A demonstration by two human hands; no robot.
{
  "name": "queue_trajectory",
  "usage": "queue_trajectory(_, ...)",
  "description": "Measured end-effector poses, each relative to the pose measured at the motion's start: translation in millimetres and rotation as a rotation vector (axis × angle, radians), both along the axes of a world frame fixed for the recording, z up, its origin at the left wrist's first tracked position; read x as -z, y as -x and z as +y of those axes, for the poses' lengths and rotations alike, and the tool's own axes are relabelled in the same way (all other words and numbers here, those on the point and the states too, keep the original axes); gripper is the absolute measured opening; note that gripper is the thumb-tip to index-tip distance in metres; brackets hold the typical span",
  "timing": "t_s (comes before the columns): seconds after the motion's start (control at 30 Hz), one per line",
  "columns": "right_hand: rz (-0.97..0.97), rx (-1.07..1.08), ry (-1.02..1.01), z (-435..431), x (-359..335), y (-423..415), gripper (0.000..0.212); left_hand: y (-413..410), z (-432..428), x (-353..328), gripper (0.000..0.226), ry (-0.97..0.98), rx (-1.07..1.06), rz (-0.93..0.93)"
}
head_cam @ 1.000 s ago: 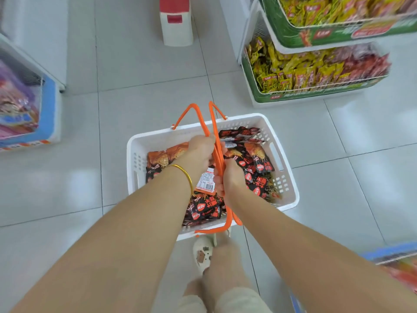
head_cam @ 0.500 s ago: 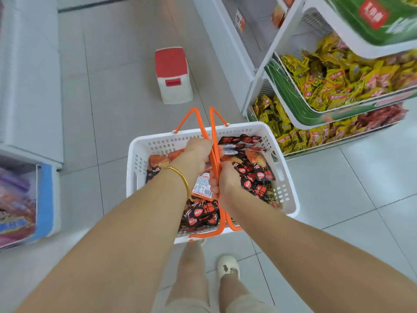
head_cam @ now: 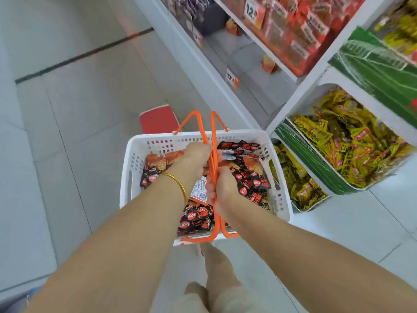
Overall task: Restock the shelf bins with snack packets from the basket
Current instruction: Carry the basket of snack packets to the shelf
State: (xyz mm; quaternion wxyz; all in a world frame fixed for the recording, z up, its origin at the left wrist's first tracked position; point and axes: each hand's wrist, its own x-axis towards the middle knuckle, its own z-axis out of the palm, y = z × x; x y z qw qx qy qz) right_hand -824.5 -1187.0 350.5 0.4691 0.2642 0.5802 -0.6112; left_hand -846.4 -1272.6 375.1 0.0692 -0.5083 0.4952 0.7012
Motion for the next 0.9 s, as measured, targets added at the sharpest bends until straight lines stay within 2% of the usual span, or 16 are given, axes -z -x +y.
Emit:
queue_trajectory(0.47,-0.005,0.271,0.034,-214,-20,155,0.045,177,-205,-23,0.024,-0.024,0.309,0.007)
queue_trajectory(0.6,-0.031,0.332,0.029,-252,-15,192,0.042,220,-238,-21,0.017,-0.006,0.439,-0.031)
queue_trajectory(0.73,-0.075,0.42,0.032,-281,-7,226,0.048,263,-265,-11,0.024,0.036,0.539,-0.072)
queue_trajectory(0.9,-0.127,0.495,0.093,-320,5,259,0.056,304,-298,3,0.011,0.063,0.591,-0.112)
